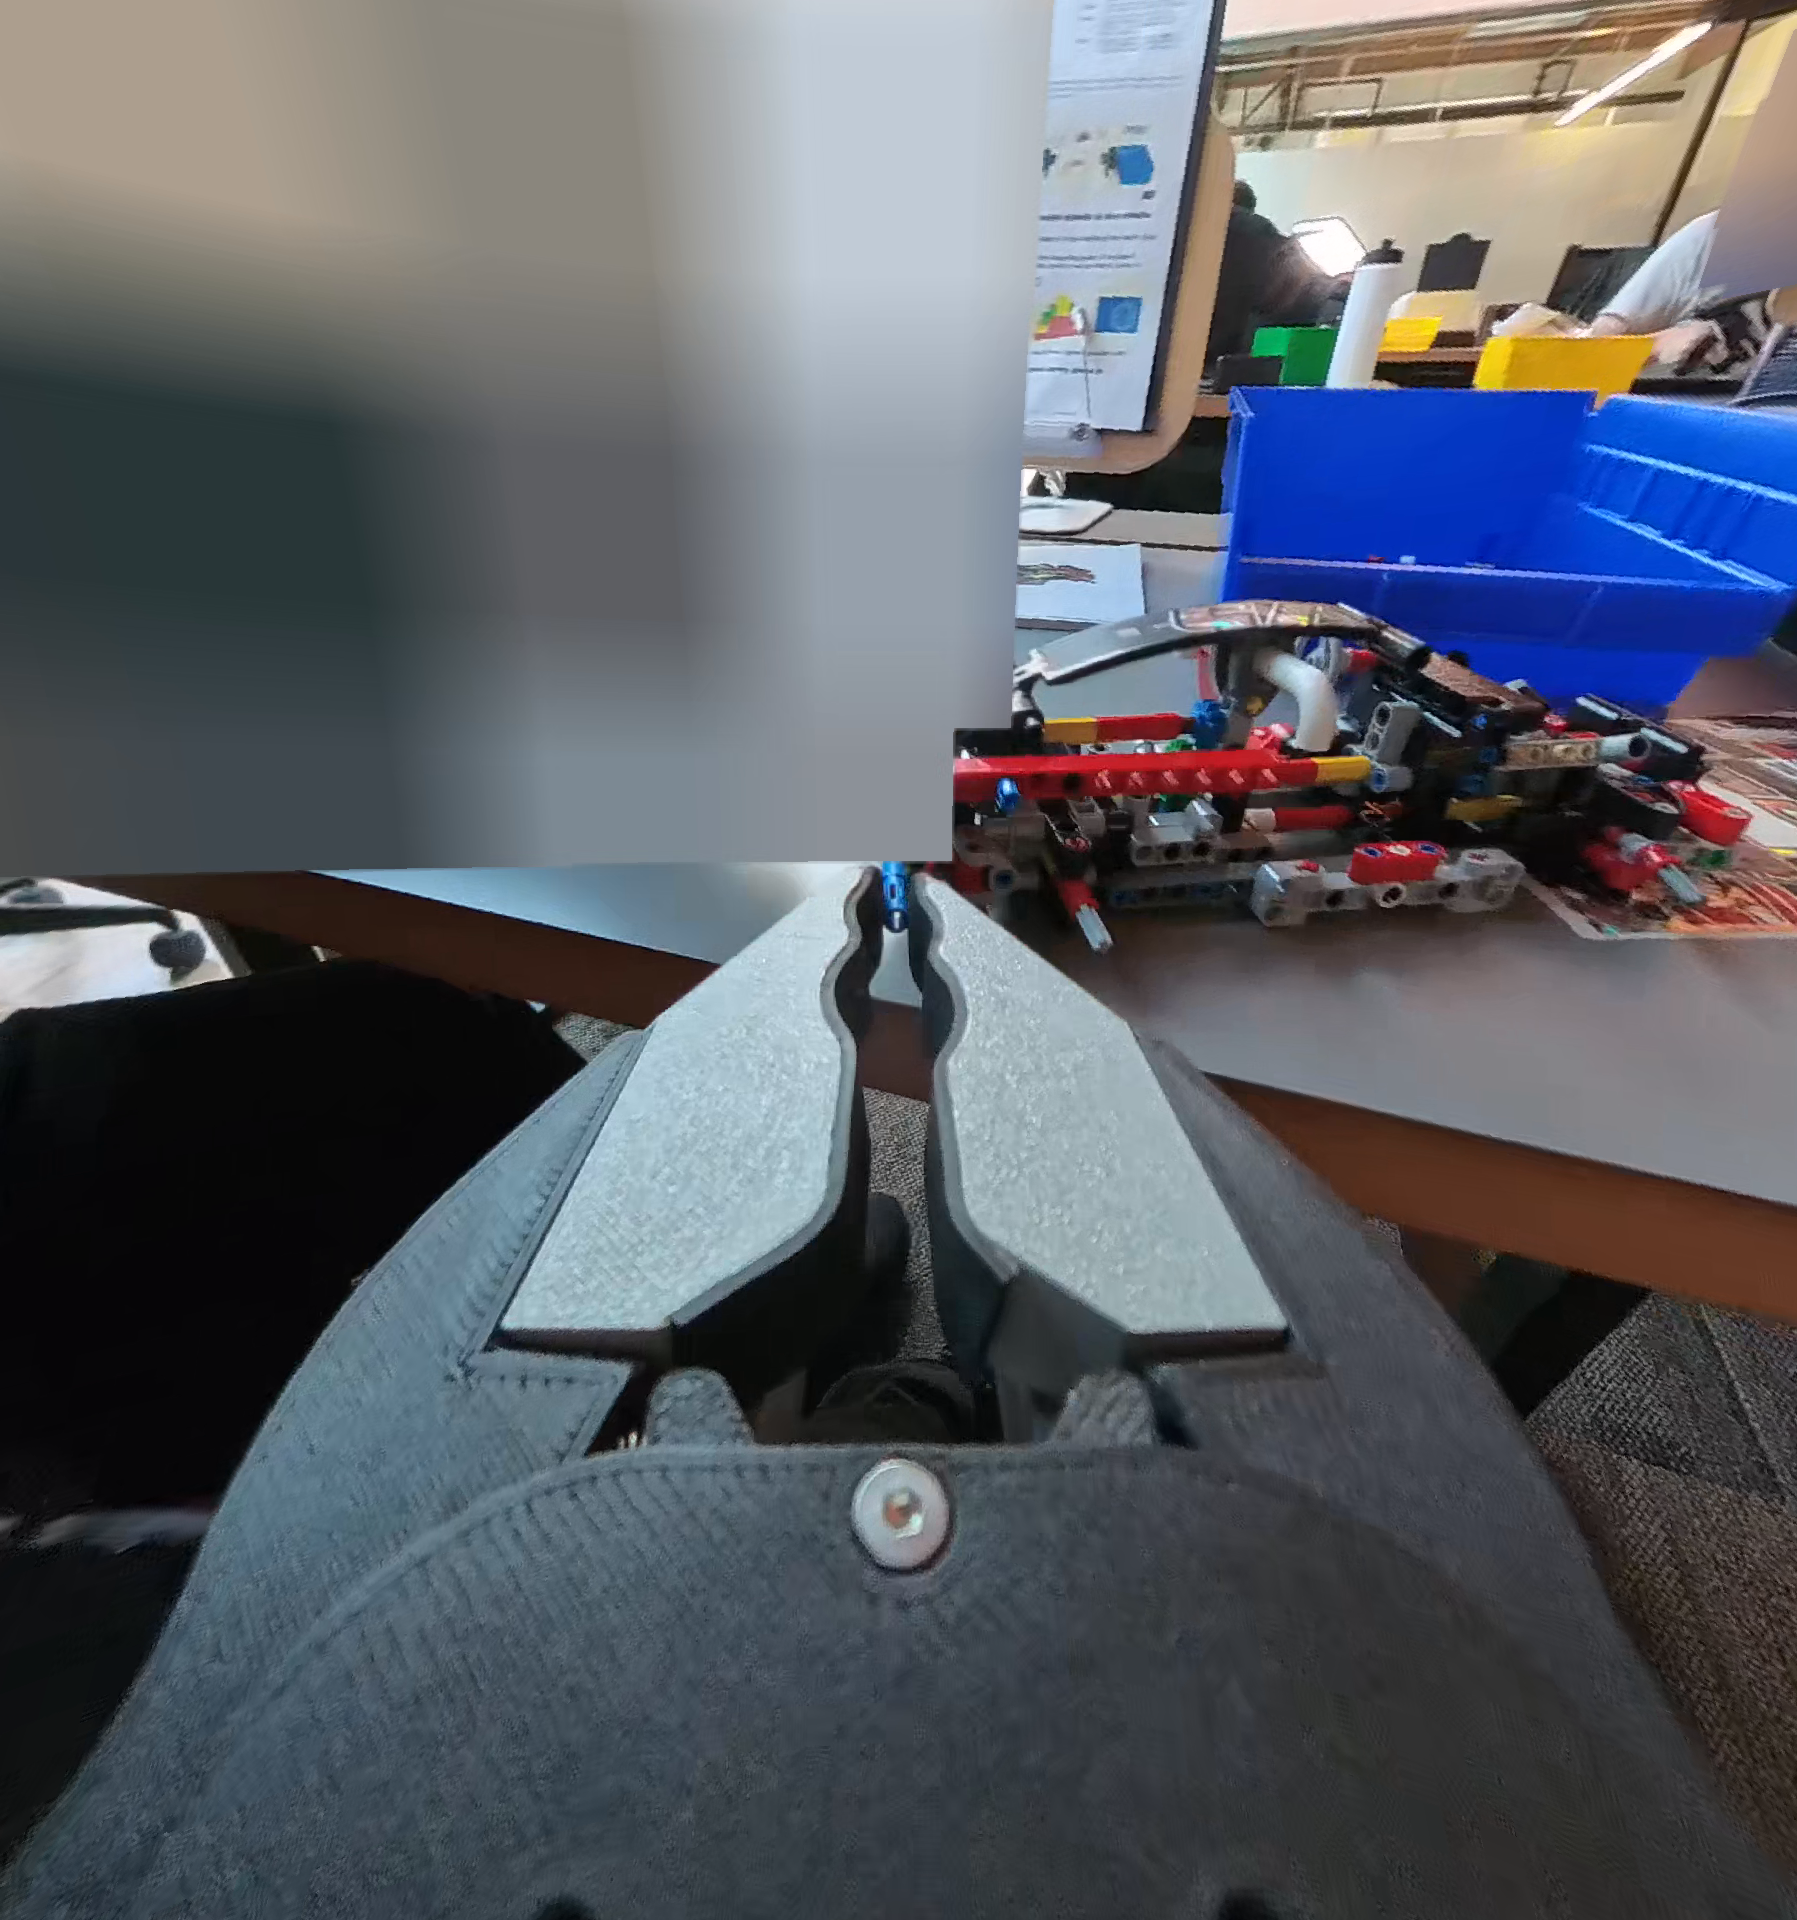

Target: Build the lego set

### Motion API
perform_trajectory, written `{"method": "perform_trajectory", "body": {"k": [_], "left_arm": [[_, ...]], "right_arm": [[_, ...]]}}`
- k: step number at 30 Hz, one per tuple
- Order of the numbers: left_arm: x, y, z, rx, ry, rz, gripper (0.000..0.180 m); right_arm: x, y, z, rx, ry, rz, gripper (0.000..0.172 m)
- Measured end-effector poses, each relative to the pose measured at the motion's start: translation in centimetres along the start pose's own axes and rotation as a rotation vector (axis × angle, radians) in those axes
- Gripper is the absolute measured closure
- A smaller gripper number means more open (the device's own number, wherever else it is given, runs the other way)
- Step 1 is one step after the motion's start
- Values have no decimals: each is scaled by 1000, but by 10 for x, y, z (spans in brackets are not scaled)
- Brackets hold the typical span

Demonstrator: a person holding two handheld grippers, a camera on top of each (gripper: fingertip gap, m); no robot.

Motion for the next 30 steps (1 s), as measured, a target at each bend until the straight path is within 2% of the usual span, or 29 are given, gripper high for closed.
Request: {"method": "perform_trajectory", "body": {"k": [3,4,5,9,16,20,30], "left_arm": [[-23,26,10,-135,-33,-77,112],[-27,32,17,-173,-36,-74,101],[-27,34,23,-186,-18,-64,98],[-29,28,42,-179,4,-41,99],[-25,38,56,-239,59,-32,91],[-24,37,57,-232,82,-37,110],[-22,40,61,-265,105,-24,110]], "right_arm": [[0,10,3,4,8,-32,171],[1,15,6,-7,10,-39,171],[0,19,8,-11,4,-37,170],[2,26,15,7,9,-54,171],[10,27,26,48,23,-85,171],[14,26,28,62,-5,-75,171],[14,24,28,72,-19,-104,170]]}}
Point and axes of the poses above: each gripper's, where its closed fingertips meet, z out along the fingers, y out of its underside, x = y × z across the jaws, the point moved 1 cm from there along -z, back along the fingers, and after that the axes turned 5 degrees about z, right-handed, at the moved point
